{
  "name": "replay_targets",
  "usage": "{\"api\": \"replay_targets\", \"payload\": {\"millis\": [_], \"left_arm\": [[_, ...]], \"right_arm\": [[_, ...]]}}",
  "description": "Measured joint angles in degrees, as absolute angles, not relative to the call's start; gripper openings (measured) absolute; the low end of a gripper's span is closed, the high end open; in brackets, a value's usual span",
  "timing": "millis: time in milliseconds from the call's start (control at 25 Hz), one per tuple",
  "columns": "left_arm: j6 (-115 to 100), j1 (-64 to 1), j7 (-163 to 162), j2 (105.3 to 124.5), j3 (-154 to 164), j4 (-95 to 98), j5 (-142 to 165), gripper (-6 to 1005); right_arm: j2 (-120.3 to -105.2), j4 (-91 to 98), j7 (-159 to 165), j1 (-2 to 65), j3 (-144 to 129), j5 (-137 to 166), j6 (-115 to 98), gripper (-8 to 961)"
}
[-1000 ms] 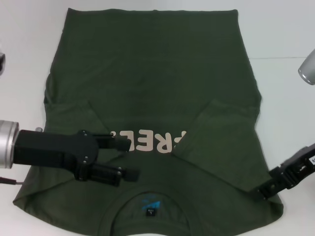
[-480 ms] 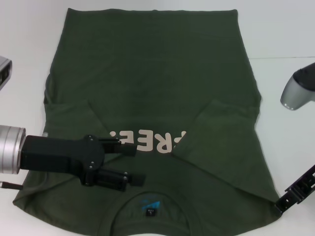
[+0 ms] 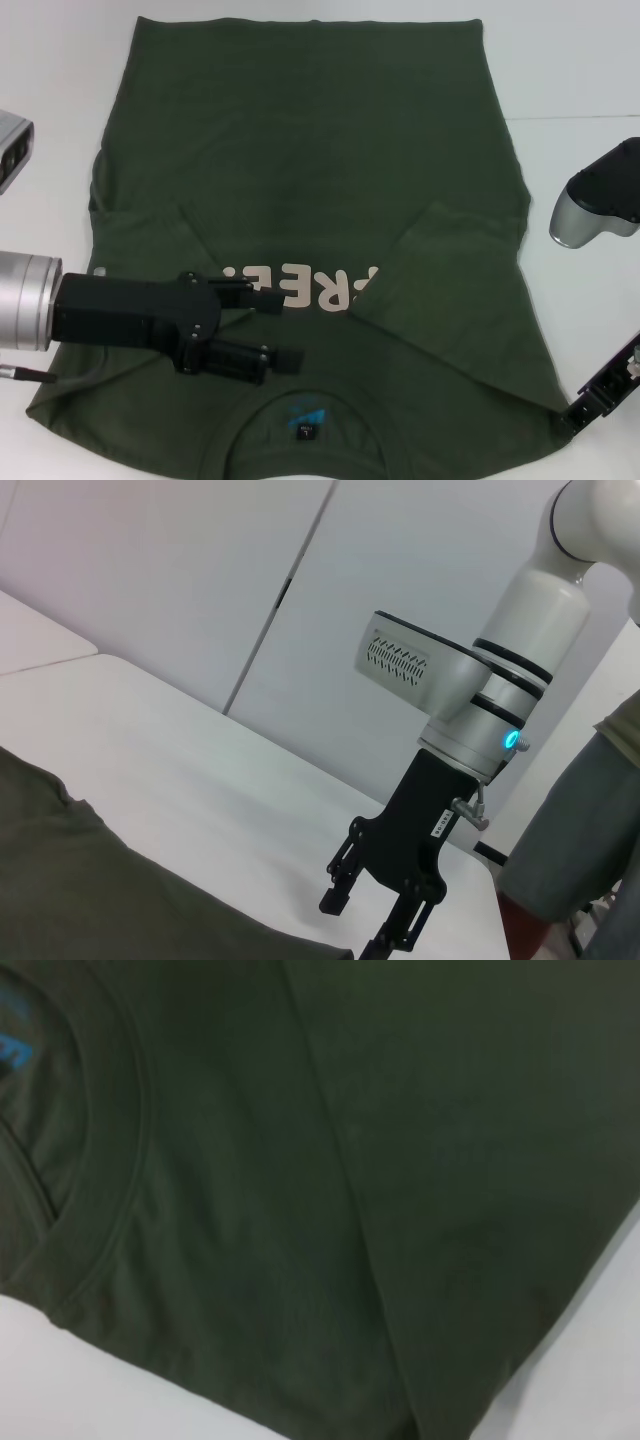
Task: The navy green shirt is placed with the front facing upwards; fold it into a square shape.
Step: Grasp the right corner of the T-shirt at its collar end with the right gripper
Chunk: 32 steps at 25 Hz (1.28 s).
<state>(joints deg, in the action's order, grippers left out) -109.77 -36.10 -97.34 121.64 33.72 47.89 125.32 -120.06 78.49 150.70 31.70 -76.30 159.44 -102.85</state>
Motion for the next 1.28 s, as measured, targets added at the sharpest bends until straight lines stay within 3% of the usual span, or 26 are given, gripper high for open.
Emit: {"api": "replay_targets", "payload": {"millis": [1040, 1120, 1280], "left_arm": [[-109.7, -35.8, -97.5, 121.47, 33.4, 48.1, 125.3, 899], [-109.7, -35.8, -97.6, 121.46, 33.4, 48.1, 125.3, 897], [-109.7, -35.7, -97.7, 121.43, 33.4, 48.2, 125.3, 893]], "right_arm": [[-120.15, 73.2, 152.5, 31.9, -81.3, 159.2, -97.4, 733], [-120.14, 73.4, 152.5, 31.8, -81.7, 159.2, -97.0, 495], [-120.15, 73.5, 152.7, 31.7, -81.9, 159.2, -96.5, 406]]}}
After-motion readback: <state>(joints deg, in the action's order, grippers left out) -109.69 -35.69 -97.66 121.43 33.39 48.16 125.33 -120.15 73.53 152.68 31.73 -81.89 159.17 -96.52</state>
